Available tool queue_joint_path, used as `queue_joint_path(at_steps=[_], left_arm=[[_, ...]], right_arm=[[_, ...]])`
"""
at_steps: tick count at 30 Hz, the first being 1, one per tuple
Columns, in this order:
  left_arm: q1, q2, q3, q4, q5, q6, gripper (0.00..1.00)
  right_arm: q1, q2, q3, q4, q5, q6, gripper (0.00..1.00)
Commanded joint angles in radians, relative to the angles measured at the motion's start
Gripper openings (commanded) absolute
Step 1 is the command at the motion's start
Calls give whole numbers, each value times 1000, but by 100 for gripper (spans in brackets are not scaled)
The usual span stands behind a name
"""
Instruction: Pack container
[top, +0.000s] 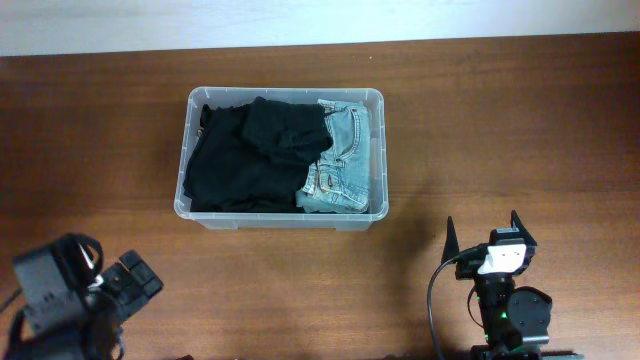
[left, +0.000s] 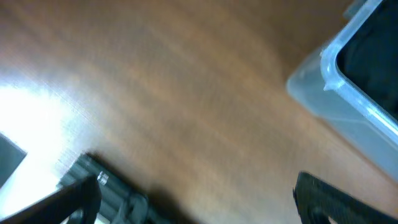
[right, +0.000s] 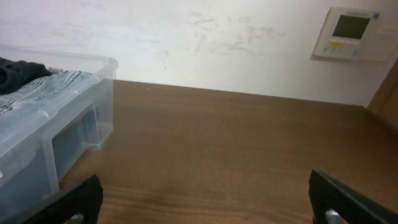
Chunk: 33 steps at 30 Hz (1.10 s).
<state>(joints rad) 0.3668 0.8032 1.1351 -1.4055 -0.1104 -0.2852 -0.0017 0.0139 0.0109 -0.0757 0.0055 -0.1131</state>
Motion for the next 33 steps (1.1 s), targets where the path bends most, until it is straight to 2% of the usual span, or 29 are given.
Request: queue_joint_path(at_steps=[1, 13, 20, 24, 29, 33], left_arm=[[-21, -72, -92, 84, 2, -22, 99], [-123, -103, -182, 173, 5, -26, 99], [-223, -188, -325, 492, 201, -187, 99], [-258, -265, -422, 630, 212, -224, 99], [-259, -350, -494, 622, 211, -223, 99], [-259, -353, -496, 591, 211, -222, 99]], right_arm=[[-7, -10, -5, -5, 6, -6, 99], [-7, -10, -5, -5, 6, -7, 98], [-7, -10, -5, -5, 6, -6, 98], [-7, -10, -5, -5, 6, -6, 98], [-7, -10, -5, -5, 6, -6, 98], [-7, -10, -5, -5, 6, -6, 98]])
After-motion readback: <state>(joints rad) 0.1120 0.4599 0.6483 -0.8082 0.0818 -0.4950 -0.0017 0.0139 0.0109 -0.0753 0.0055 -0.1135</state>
